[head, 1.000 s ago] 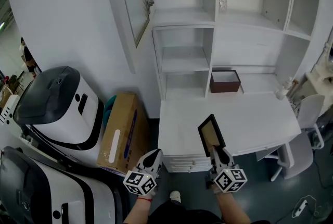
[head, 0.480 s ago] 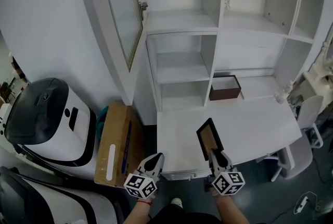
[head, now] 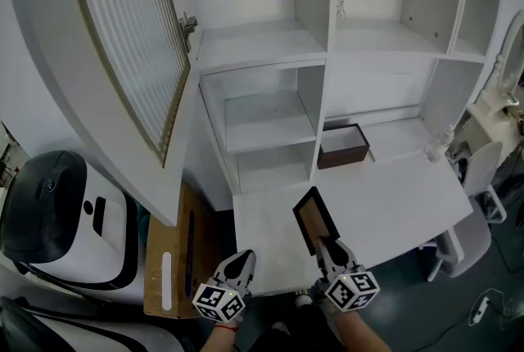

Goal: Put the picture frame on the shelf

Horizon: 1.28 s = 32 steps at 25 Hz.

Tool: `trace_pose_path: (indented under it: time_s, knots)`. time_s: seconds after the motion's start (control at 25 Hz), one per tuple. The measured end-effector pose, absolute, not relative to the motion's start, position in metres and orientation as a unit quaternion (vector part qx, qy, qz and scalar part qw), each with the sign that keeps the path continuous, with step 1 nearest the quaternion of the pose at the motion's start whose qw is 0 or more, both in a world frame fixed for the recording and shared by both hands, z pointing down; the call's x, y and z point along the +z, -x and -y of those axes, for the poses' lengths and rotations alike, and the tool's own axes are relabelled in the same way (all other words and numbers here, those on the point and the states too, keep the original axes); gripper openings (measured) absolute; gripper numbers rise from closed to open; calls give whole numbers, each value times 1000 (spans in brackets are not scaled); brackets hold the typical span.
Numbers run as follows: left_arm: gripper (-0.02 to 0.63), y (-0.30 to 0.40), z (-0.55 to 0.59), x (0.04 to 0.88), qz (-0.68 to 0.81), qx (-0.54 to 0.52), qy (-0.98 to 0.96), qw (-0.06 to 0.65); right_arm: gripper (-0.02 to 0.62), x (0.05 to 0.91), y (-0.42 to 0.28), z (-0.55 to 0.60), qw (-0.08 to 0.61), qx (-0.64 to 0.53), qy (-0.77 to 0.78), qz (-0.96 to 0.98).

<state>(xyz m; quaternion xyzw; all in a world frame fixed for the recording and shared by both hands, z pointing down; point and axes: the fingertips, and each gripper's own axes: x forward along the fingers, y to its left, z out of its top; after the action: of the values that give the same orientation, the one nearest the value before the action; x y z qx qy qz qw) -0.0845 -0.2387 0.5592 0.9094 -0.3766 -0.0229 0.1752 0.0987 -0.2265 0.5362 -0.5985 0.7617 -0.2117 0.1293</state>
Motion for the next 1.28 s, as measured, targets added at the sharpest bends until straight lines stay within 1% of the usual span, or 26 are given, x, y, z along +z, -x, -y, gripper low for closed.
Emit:
trace_pose_path:
  time_s: [0.16, 0.52, 0.88, 1.04, 1.28]
  knots:
    - [3, 72, 258, 552, 380, -28, -910, 165, 67, 506, -96, 258, 141, -182, 574, -786]
    - [3, 65, 311, 524, 405, -52, -901, 147, 67, 458, -81, 327, 140, -136, 522, -830]
    - [3, 73, 336, 525, 426, -63, -890, 149, 67, 436, -80, 366, 173, -140, 501, -836]
    - [3, 74, 343, 524, 429, -65, -889, 150, 67, 426, -79, 374, 176, -130, 495, -841]
    - [3, 72, 351, 526, 428, -65, -889, 151, 67, 417, -75, 380, 201, -140, 476, -844]
